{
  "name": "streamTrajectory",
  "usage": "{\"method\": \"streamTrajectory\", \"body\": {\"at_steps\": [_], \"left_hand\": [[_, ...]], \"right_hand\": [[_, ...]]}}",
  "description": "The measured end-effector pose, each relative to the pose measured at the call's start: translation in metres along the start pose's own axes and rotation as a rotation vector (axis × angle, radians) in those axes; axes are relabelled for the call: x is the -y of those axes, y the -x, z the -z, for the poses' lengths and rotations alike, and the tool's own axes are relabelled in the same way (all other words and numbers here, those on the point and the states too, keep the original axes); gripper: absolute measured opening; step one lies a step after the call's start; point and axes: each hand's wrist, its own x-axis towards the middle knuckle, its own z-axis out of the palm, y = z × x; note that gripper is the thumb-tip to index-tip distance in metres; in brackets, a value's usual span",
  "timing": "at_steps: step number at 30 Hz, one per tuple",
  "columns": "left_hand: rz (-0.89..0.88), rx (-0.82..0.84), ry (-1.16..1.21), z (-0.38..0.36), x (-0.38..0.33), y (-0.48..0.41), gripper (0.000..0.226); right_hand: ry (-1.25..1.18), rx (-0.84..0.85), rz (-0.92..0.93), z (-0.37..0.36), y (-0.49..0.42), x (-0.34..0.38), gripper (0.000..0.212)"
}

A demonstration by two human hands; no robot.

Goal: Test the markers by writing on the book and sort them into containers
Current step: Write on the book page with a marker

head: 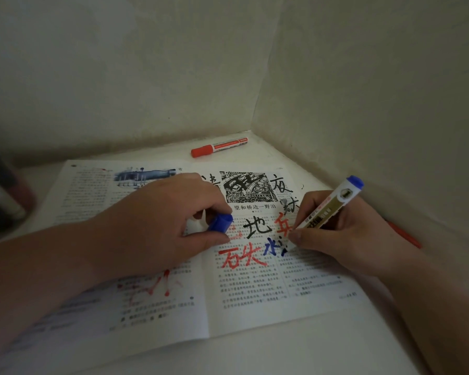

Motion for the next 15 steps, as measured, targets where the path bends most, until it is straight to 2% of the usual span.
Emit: {"method": "streamTrajectory", "body": {"at_steps": [4, 10, 15], "left_hand": [[0.002, 0.006, -0.006, -0.0001, -0.0002, -0.0004, 0.030], [0.008, 0.002, -0.001, 0.0006, -0.0019, 0.0007, 0.030], [0.003, 0.000, -0.005, 0.0002, -0.0023, -0.0001, 0.031]], "right_hand": [[-0.022, -0.154, -0.001, 0.0031, -0.0033, -0.0026, 0.023], [0.036, -0.083, -0.037, 0.0026, -0.0018, -0.0014, 0.022], [0.091, -0.131, -0.031, 0.0054, -0.0030, -0.0011, 0.025]]}}
